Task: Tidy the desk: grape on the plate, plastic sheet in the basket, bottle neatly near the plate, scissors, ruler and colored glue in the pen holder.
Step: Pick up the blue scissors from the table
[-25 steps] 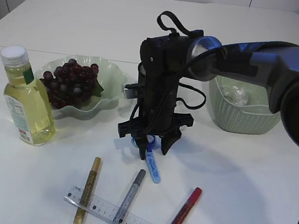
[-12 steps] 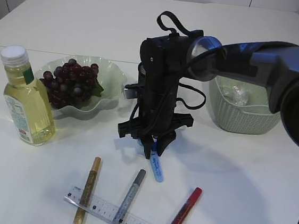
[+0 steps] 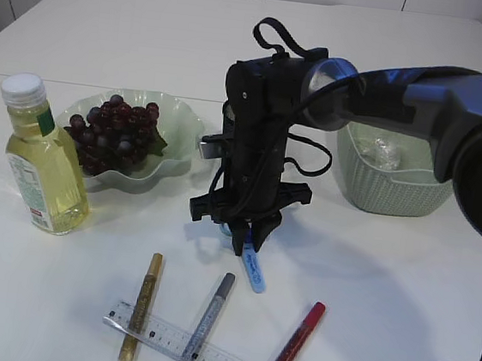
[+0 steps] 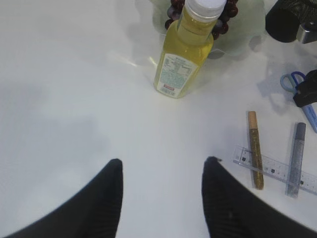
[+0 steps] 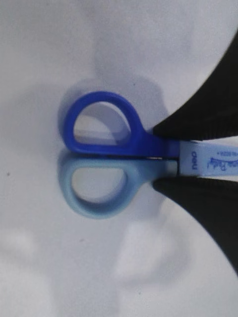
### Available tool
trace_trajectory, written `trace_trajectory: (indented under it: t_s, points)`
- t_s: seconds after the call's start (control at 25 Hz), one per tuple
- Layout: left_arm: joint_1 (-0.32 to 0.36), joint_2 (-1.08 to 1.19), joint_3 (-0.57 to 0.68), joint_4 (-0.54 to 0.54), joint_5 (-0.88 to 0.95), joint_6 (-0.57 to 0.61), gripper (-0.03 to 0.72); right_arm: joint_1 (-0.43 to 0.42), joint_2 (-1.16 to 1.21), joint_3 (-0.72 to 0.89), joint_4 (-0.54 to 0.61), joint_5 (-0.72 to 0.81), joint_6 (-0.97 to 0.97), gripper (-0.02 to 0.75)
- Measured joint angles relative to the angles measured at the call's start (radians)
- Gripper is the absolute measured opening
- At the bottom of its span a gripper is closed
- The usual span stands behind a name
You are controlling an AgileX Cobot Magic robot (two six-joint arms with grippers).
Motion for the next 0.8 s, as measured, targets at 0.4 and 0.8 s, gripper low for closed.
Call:
trace_trajectory:
  t_s: [0.4, 0.8]
  points:
    - [0.000, 0.000, 0.000, 0.001, 0.000, 0.000, 0.379, 0.000, 0.000, 0.000, 0.000, 0.000, -0.004, 0.180]
    - [0.000, 0.000, 0.000, 0.001, 0.000, 0.000, 0.379, 0.000, -0.017, 0.006, 0.000, 0.000, -0.023, 0.180]
